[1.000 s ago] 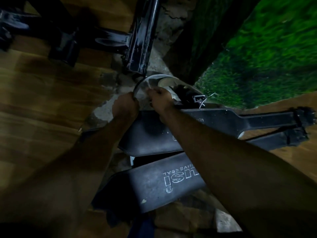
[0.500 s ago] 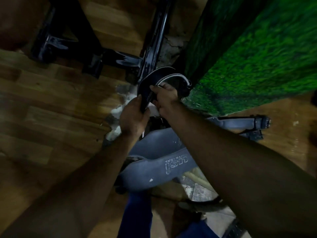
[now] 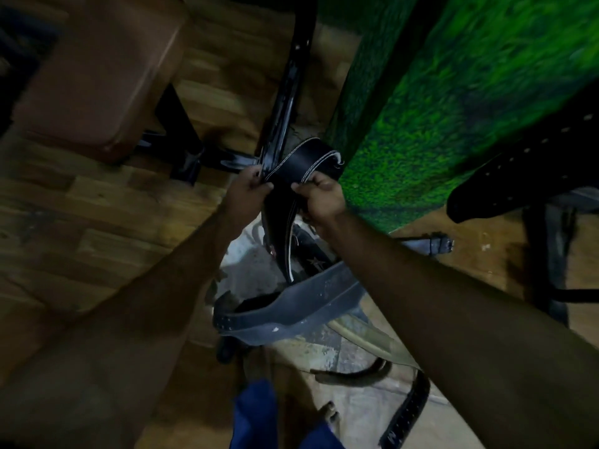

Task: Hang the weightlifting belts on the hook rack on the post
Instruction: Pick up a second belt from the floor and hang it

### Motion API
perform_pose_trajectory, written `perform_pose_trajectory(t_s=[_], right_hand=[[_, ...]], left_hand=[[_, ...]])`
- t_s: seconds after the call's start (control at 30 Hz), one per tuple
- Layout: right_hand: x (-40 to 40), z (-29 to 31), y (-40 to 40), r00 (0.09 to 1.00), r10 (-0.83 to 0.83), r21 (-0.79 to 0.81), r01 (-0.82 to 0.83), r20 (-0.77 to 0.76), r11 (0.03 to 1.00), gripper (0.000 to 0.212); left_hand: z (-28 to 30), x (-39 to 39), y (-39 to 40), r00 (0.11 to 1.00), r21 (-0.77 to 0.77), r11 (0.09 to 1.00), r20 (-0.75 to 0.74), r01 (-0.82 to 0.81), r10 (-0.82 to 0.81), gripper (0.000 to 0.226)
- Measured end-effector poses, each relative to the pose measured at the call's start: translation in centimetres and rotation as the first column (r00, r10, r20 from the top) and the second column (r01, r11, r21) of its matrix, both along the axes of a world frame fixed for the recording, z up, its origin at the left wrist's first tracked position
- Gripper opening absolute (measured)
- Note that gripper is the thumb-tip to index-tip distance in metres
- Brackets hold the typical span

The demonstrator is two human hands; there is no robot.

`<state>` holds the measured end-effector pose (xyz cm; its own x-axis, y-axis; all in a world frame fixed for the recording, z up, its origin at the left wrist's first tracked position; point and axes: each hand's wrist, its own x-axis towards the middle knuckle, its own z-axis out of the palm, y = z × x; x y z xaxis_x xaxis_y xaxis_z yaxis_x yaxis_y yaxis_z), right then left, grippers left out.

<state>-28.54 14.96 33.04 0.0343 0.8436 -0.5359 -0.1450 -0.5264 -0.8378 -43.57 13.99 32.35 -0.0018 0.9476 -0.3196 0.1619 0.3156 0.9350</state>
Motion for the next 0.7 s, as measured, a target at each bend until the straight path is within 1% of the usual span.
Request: perform_pose_trajectory(t_s=[0.07, 0.1, 0.2, 0.27, 0.37, 0.5, 0.63, 0.67, 0.7], right_hand=[[1.2, 3.5, -0.6, 0.998, 0.06, 0.054, -0.06, 0.009, 0.997, 0.018], [1.9, 5.4, -1.0, 0.997, 0.073, 0.073, -0.074, 0.018, 0.995, 0.018], [3.7, 10.7, -2.2, 0.994, 0.108, 0.134, -0.109, 0.016, 0.985, 0.021], [4.5, 14.6, -3.0, 0.992, 0.124, 0.173, -0.126, 0.025, 0.977, 0.024], [5.8, 21.0, -3.9, 0.987, 0.159, 0.228, -0.161, 0.03, 0.96, 0.026], [7.2, 29.3, -5.1, 0.983, 0.178, 0.307, -0.182, 0.04, 0.934, 0.025], [7.8, 37.6, -6.2, 0.996, 0.079, 0.334, -0.086, 0.034, 0.939, 0.026], [7.8, 39.7, -6.5, 0.999, 0.05, 0.336, -0.046, -0.004, 0.941, 0.021], [7.6, 42.0, -6.9, 0.996, 0.029, 0.342, 0.001, -0.081, 0.94, 0.017]], left_hand=[[2.9, 0.7, -0.8, 0.998, 0.015, 0.998, -0.042, 0.053, -0.053, 0.019], [4.6, 1.1, -1.2, 0.997, 0.032, 0.998, -0.054, 0.053, -0.051, 0.019], [9.4, 2.4, -2.3, 0.997, 0.106, 0.994, -0.072, -0.022, 0.03, 0.023], [13.5, 3.2, -3.3, 0.995, 0.136, 0.99, -0.082, -0.045, 0.056, 0.022], [19.8, 4.1, -4.6, 0.998, 0.157, 0.986, -0.004, -0.062, 0.063, 0.018], [27.8, 5.6, -5.9, 0.988, 0.239, 0.964, 0.13, -0.115, 0.086, 0.016], [35.7, 6.8, -7.1, 0.969, 0.334, 0.939, 0.248, -0.081, -0.004, 0.022], [37.7, 6.9, -7.5, 0.963, 0.363, 0.93, 0.267, -0.063, -0.039, 0.022], [39.6, 6.8, -8.0, 0.959, 0.391, 0.92, 0.271, -0.031, -0.083, 0.022]])
